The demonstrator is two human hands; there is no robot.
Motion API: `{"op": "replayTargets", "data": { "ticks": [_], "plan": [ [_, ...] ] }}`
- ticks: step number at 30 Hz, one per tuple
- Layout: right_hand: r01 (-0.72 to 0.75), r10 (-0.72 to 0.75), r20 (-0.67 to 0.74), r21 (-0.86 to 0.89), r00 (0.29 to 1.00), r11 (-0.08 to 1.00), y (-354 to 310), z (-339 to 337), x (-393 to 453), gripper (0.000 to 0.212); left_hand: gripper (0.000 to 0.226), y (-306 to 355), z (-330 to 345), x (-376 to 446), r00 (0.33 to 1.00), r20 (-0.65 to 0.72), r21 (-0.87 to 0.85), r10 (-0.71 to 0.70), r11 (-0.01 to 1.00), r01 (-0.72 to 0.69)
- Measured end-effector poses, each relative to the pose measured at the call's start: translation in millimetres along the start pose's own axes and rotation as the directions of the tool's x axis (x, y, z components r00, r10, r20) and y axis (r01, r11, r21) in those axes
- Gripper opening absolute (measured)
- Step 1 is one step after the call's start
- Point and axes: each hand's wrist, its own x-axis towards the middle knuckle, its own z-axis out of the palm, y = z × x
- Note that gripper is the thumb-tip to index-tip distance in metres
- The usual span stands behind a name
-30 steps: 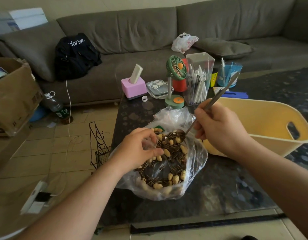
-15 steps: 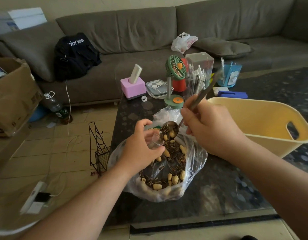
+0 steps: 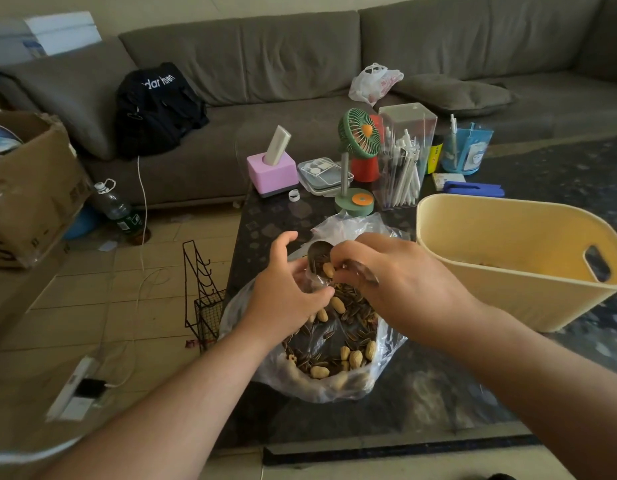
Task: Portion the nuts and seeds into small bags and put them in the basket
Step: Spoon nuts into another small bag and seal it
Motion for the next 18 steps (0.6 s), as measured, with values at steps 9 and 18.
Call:
{"op": "replayTargets", "data": {
  "ticks": [9, 18],
  "plan": [
    [0.064, -0.064, 0.01, -0.057, 0.998, 0.996, 0.6, 3.7, -4.2, 0.033, 0.102, -7.1, -1.4, 2.2, 1.0, -0.025, -0.009, 0.002, 1.0, -0.003],
    [0.048, -0.046, -0.124, 0.014, 0.991, 0.999, 9.5, 0.0, -7.6, 0.027, 0.095, -8.5, -4.0, 1.6, 0.999, -0.032, 0.068, 0.011, 0.998, -0.009]
  ]
}}
